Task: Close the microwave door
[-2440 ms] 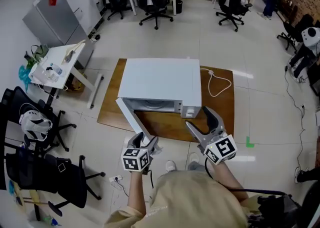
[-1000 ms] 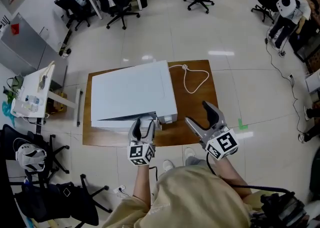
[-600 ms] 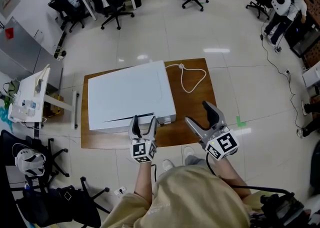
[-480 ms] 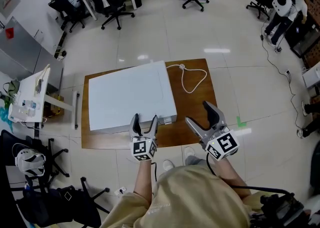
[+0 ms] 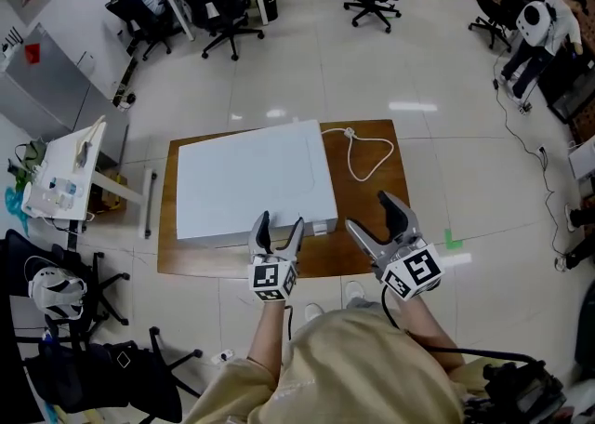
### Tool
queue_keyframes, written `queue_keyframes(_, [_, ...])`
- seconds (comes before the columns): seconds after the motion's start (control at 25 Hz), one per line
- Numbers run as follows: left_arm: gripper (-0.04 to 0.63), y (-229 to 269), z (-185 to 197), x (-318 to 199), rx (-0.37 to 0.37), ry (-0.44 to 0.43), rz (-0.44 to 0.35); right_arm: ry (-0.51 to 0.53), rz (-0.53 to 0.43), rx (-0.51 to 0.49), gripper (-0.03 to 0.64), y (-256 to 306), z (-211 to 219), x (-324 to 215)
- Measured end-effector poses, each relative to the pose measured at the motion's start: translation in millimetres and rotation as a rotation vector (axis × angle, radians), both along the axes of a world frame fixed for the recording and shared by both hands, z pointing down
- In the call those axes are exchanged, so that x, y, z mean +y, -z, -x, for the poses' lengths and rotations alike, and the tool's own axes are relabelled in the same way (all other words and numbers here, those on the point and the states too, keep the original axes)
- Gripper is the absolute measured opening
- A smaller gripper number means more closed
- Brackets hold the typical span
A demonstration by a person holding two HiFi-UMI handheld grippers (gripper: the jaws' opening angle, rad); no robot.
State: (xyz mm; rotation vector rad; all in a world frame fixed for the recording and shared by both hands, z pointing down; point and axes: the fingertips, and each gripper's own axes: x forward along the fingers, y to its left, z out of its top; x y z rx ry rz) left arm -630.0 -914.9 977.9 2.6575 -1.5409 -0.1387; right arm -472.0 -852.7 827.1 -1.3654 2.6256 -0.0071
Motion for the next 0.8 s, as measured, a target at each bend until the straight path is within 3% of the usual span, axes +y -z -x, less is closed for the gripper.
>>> queue_keyframes(0.16, [0.356,72,-13,32,0.062,0.009,-0.125,0.051,-0.025,-0.02,0.337,-4,-7,13])
queue_keyframes(0.44, [0.356,138,-22,106,0.018,0.077,-0.303,0.141,-0.059,-0.051,0.336,-22,-12,43])
queue_keyframes(0.64, [0.344,146,-34,154,-0.061,0.134,-0.355,0.201,-0.076,-0.07,0.336,-31,-17,63])
queue_keyframes(0.8, [0.337,133,-30,171,-0.096,0.211,-0.323,0.214,-0.098,-0.124,0.334,-28,-20,72])
